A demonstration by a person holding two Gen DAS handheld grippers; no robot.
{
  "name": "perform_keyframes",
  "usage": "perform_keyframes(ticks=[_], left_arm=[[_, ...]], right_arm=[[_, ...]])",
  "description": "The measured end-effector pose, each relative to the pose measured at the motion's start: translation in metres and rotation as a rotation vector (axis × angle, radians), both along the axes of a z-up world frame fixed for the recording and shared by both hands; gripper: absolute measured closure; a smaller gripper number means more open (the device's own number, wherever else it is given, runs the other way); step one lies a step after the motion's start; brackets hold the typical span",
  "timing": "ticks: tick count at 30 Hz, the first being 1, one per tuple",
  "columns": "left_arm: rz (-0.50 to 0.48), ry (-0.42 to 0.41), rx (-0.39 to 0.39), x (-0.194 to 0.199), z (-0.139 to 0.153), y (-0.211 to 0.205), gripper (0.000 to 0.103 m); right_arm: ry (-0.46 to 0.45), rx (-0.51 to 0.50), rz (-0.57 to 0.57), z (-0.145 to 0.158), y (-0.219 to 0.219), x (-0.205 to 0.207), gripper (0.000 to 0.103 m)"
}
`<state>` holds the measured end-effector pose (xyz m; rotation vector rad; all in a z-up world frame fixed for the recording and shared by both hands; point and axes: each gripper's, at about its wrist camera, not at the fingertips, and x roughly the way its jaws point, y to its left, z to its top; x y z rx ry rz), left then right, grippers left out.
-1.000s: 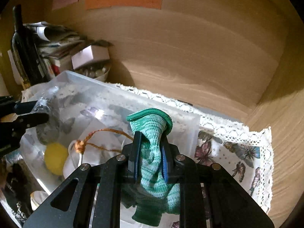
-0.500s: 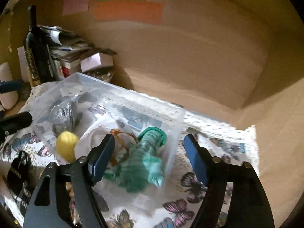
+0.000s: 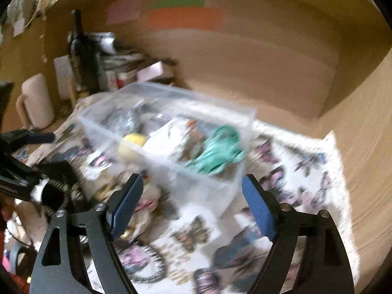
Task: Organize soft objects
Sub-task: 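Grasp the black chain pouch with the left tool while the right tool grasps the floral scrunchie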
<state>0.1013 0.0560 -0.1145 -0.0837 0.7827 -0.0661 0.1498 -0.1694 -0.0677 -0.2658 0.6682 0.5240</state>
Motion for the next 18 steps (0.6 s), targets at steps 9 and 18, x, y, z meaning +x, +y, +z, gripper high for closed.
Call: perform_keyframes(ticks=[9,18], left_arm=[[-0.047,0.069,-0.067,-0.017,-0.035,-0.012,0.003],[-0.086,0.025,-0.08,-0.038,-0.033,-0.023,0.057]], right_arm=[[0.113,0.009,0.104,-0.032,0.03,-0.02,0.032],[0.193,0.063,0.098,-0.041,0.016,-0.018,0.086]])
